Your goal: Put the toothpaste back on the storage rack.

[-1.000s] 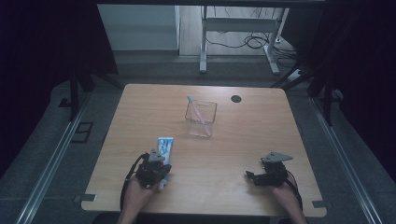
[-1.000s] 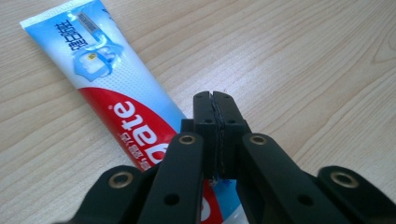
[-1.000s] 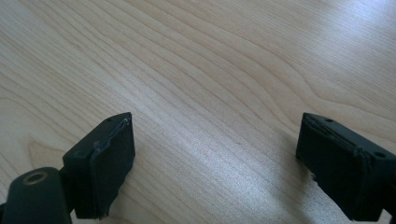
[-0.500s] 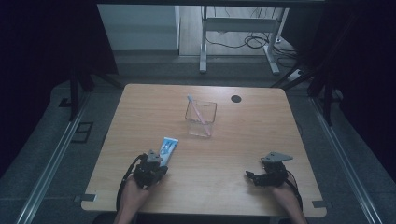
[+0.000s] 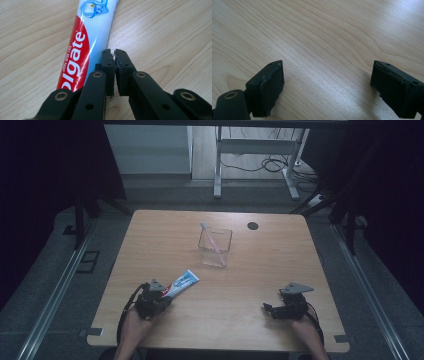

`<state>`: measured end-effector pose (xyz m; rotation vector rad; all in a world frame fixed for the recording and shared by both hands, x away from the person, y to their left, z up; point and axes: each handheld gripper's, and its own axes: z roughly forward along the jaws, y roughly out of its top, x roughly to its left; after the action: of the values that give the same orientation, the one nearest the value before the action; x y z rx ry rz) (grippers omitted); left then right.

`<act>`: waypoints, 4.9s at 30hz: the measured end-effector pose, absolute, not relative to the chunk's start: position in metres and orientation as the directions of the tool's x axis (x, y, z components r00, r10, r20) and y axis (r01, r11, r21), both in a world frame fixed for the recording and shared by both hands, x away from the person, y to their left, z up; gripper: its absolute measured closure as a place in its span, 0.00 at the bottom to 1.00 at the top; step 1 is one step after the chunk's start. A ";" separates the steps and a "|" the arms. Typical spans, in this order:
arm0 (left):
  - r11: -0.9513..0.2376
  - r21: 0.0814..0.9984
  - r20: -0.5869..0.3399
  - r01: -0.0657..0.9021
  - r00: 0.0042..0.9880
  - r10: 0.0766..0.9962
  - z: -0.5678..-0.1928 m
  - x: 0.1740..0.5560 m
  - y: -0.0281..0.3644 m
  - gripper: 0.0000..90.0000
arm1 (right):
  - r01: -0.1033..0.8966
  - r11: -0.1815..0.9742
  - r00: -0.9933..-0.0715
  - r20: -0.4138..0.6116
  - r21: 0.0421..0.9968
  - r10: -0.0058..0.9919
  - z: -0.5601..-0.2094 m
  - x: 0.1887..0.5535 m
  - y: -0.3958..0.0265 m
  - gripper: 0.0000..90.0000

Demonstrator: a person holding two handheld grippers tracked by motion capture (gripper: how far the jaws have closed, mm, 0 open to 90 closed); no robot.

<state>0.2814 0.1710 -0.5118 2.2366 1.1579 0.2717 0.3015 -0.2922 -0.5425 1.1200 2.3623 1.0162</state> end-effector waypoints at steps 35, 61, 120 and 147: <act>-0.466 0.602 -0.073 0.648 0.626 0.776 -0.489 0.302 0.180 0.42 | 0.534 0.435 -0.634 0.003 0.725 0.773 -0.542 0.301 -0.292 0.13; -0.597 0.445 -0.050 0.668 0.684 0.728 -0.498 0.337 0.163 0.35 | 0.537 0.433 -0.632 0.006 0.724 0.775 -0.542 0.301 -0.292 0.13; -0.568 0.511 -0.106 0.645 0.703 0.703 -0.473 0.350 0.158 0.82 | 0.536 0.435 -0.633 0.004 0.723 0.774 -0.542 0.301 -0.292 0.13; -0.494 0.658 -0.084 0.568 0.708 0.701 -0.423 0.359 0.141 0.82 | 0.536 0.435 -0.633 0.004 0.724 0.774 -0.542 0.301 -0.292 0.13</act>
<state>0.3592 0.1407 -0.4233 2.2343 0.9610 0.2540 0.3013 -0.2923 -0.5425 1.1220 2.3630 1.0148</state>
